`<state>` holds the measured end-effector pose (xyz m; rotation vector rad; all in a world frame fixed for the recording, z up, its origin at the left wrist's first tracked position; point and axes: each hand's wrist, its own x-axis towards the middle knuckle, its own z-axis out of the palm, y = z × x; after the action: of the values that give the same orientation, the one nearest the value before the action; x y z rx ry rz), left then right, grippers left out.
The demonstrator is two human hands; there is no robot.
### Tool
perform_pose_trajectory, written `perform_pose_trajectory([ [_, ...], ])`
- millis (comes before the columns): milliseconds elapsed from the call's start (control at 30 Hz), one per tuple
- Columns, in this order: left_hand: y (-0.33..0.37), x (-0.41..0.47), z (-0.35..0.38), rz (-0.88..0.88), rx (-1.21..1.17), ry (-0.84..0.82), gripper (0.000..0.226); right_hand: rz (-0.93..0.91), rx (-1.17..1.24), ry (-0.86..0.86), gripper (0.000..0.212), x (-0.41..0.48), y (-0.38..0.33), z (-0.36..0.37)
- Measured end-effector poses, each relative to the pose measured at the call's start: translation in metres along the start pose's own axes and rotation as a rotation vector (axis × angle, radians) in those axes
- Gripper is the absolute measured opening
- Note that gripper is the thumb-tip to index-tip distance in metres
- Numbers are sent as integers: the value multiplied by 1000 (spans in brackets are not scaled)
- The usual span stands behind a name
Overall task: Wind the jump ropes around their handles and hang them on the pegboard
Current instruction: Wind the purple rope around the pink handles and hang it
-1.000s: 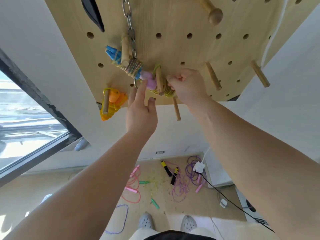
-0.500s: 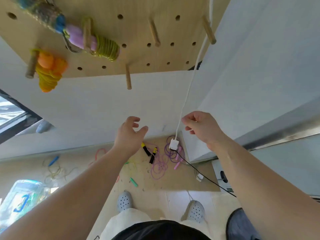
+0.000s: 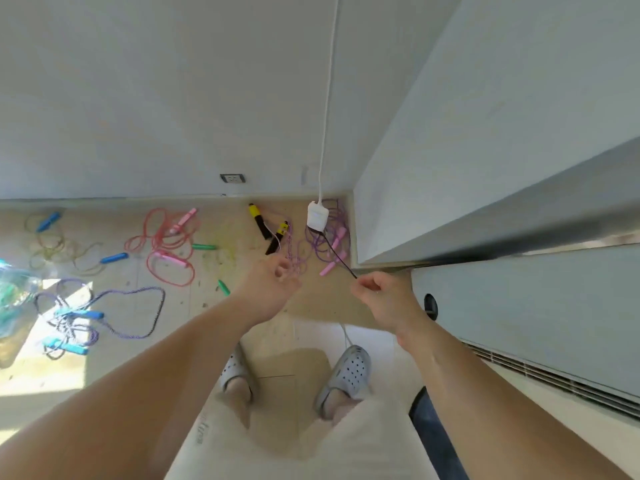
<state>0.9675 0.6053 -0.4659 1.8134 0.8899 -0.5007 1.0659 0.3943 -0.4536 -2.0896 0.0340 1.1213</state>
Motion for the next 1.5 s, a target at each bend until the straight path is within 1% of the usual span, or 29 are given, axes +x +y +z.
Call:
perform_pose_trajectory([
  [67,-26,34,22,8,40,-40,32,38,3,-23,19,32,38,25],
  [233,-103,144,84,57,226,-116,41,140,6,-64,35,144,131,84],
  [333,-148,208,122,58,309,-139,40,193,38,-32,41,214,178,115],
  [600,-229,356,189,198,688,-194,55,218,13,43,64,374,275,163],
  [667,-241,384,201,242,753,-207,56,209,-2,47,64,404,290,168],
  [700,-246,396,208,259,784,-214,55,198,3,52,58,416,296,169],
  [800,-253,429,226,321,910,-254,57,156,12,55,32,446,310,177],
  [867,-253,448,240,370,978,-290,55,119,18,64,26,460,320,182],
  [933,-249,462,251,400,1027,-333,53,84,28,69,29,469,331,185],
  [1000,-244,472,263,428,1095,-365,54,58,4,76,36,476,339,184],
  [1100,-246,483,275,457,1257,-417,73,25,-59,138,47,481,337,179],
  [1167,-252,488,277,473,1321,-429,85,37,-109,132,40,485,332,176],
  [1200,-255,490,276,499,1332,-418,87,44,-125,122,39,487,328,174],
  [1267,-261,494,272,547,1344,-385,85,38,-145,132,41,492,323,173],
  [1333,-267,497,266,539,1374,-376,81,17,-190,151,44,496,321,175],
  [1433,-273,496,257,528,1422,-319,74,23,-274,129,58,499,317,181],
  [1500,-275,495,256,535,1436,-265,75,33,-340,135,66,500,314,185],
])
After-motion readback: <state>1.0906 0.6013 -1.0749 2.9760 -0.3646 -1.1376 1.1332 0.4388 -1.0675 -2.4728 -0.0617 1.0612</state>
